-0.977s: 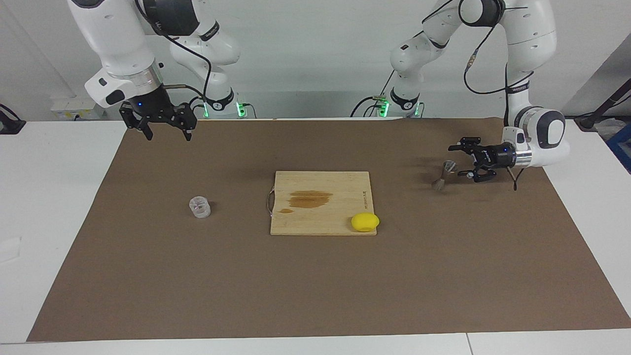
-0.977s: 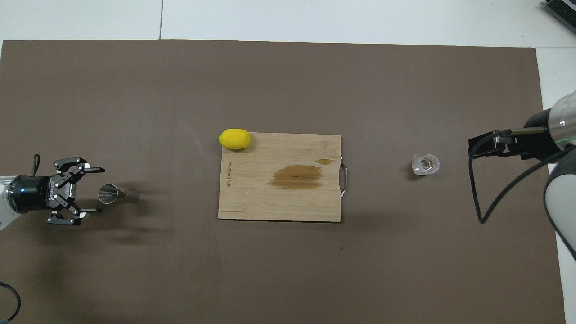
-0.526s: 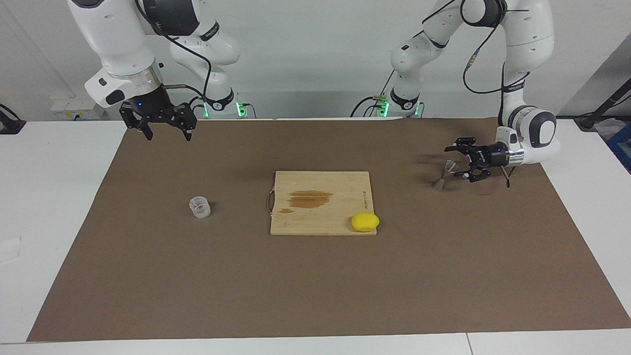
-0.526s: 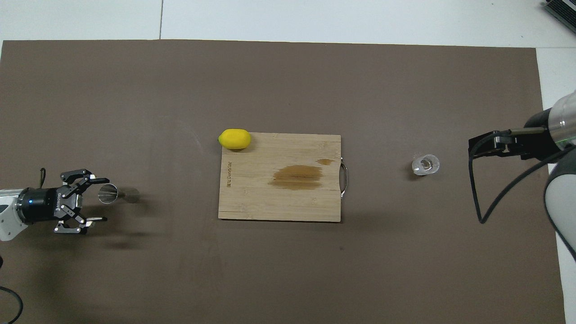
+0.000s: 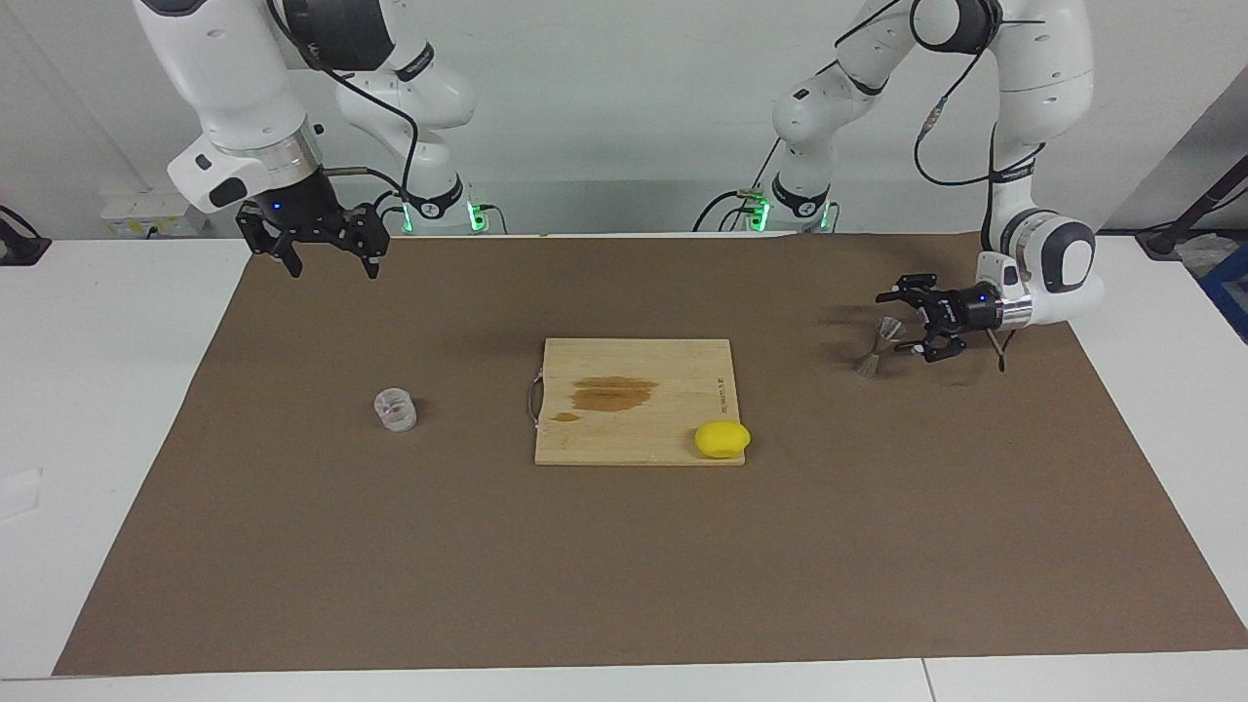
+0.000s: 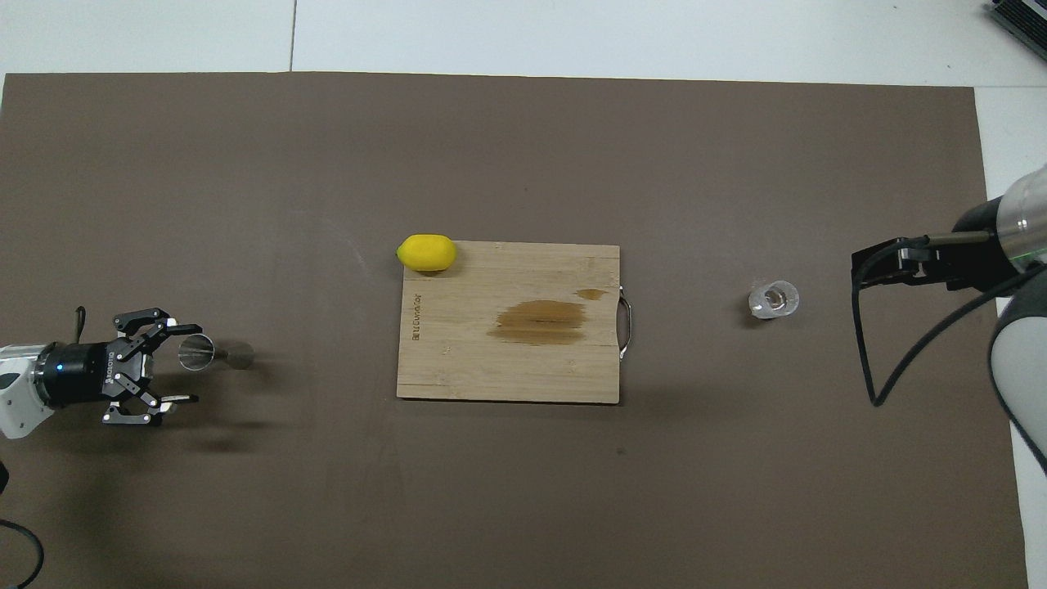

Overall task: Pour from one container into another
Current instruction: 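Lift the metal cup with the left gripper and carry it over the board, then set the cup on the board while the right gripper reaches the glass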

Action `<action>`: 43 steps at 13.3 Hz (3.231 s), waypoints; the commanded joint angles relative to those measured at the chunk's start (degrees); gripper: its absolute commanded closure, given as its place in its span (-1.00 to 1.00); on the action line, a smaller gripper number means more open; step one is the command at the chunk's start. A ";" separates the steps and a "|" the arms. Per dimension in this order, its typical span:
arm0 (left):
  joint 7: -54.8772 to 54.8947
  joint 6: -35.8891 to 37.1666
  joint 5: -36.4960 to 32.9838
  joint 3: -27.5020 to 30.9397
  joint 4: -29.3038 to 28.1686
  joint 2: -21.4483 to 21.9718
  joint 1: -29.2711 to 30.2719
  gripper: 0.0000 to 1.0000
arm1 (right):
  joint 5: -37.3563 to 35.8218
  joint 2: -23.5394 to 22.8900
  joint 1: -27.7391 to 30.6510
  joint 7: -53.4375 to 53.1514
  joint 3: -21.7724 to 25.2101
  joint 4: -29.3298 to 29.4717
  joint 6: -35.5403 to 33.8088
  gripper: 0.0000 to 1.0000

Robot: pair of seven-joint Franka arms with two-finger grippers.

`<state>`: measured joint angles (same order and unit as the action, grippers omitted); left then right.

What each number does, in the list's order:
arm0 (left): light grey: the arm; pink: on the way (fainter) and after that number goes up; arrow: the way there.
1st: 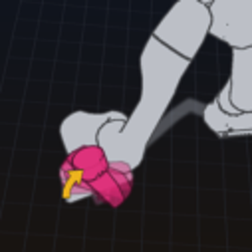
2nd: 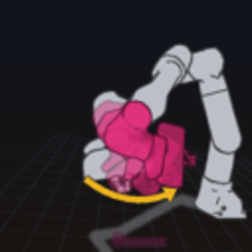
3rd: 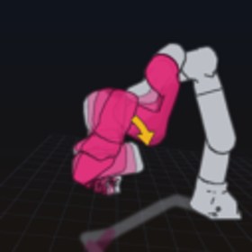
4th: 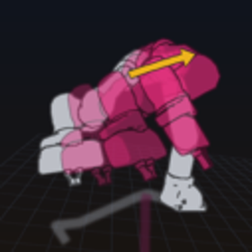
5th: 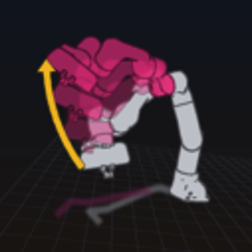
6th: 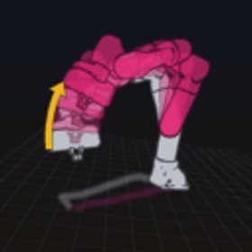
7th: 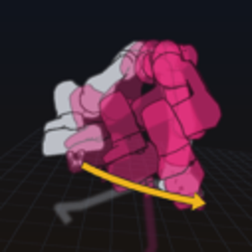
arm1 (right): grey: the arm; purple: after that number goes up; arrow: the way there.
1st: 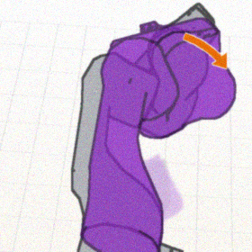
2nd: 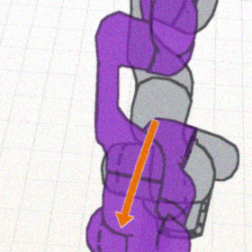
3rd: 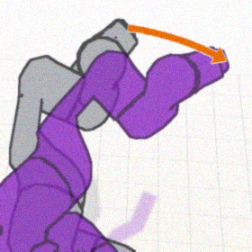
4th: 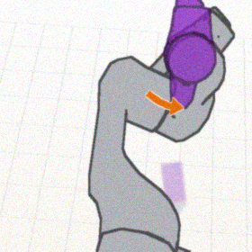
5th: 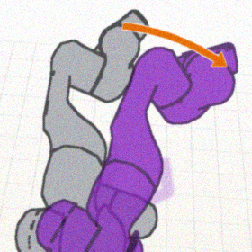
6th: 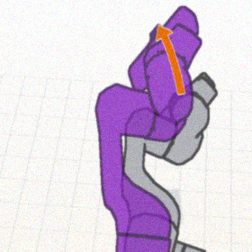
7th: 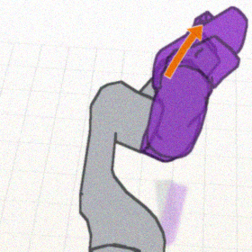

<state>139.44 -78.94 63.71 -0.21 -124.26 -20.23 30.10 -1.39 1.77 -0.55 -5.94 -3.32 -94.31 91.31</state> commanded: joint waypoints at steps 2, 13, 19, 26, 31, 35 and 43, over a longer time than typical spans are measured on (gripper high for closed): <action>1.36 -1.74 -0.26 -0.14 -2.03 1.95 0.13 -0.64 | 1.13 0.95 0.55 1.37 -0.11 -0.70 -0.16 -0.99; 0.75 -1.39 1.59 -0.32 -1.33 1.86 0.14 0.38 | 1.13 0.95 0.55 1.37 -0.11 -0.70 -0.16 -0.99; -7.22 0.89 5.98 -0.49 1.04 1.42 -4.34 0.33 | 1.13 0.95 0.55 1.37 -0.11 -0.70 -0.16 -0.99; -8.91 -1.38 12.66 -0.49 0.69 2.04 -15.76 0.32 | 1.13 0.95 1.33 1.55 -0.02 -0.70 -0.25 -0.99; -11.73 -4.45 18.81 -0.49 -0.79 2.82 -24.11 0.31 | 1.21 1.22 3.88 -3.35 -0.02 -3.25 2.99 -0.98; -11.82 -8.58 26.62 -0.58 -3.26 4.15 -30.87 0.31 | 5.07 0.95 5.47 -18.97 -0.02 -5.71 3.96 -1.00; -11.65 -22.82 47.09 -0.58 -3.62 4.24 -48.01 0.31 | 17.98 -4.30 10.30 -52.83 -0.02 -9.32 12.14 -1.00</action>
<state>128.21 -98.42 106.53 -1.65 -126.09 -18.03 -14.60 13.06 -1.00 7.94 -53.78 -2.97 -102.04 101.31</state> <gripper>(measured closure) 0.498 0.000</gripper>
